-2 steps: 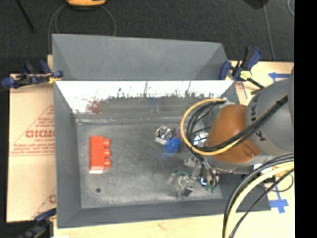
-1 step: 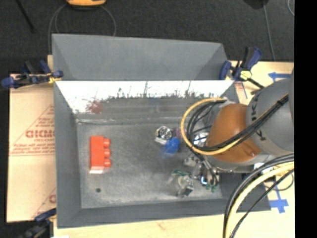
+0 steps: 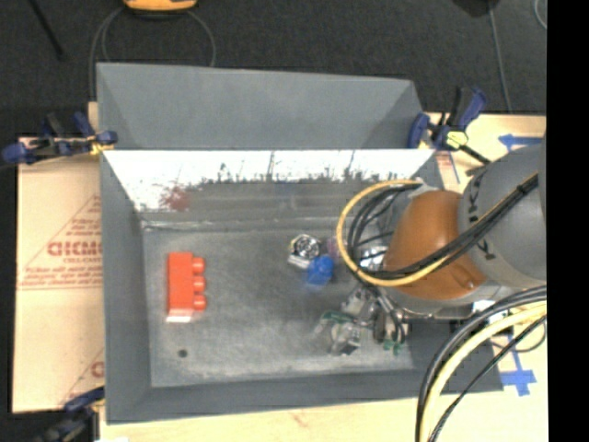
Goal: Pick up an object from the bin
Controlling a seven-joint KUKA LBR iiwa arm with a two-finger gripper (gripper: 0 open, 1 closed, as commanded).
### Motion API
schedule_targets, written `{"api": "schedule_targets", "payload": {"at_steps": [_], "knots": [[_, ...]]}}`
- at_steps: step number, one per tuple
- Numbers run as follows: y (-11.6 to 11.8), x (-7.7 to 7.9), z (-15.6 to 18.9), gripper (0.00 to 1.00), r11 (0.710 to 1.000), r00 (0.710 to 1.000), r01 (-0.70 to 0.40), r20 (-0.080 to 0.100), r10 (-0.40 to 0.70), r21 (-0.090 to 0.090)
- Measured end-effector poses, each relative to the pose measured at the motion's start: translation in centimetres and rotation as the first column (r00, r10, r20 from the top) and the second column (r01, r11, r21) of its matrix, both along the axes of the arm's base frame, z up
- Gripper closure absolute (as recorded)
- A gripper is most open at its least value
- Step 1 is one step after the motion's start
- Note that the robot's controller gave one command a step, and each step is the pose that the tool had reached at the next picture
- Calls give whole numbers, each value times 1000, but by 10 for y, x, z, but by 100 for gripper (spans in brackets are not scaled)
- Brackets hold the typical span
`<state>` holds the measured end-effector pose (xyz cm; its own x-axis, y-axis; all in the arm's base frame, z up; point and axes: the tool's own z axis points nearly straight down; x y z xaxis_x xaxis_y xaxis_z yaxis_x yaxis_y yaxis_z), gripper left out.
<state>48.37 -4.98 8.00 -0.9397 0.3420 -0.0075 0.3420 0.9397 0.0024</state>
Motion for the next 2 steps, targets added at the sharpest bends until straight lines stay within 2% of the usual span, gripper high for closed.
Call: {"api": "schedule_targets", "payload": {"at_steps": [1, 2], "knots": [[-1, 1, 33, 100, 1000, 1000, -7, -2, 7, 0], [-2, 4, 95, 100, 1000, 1000, -14, 1, 14, 0]]}}
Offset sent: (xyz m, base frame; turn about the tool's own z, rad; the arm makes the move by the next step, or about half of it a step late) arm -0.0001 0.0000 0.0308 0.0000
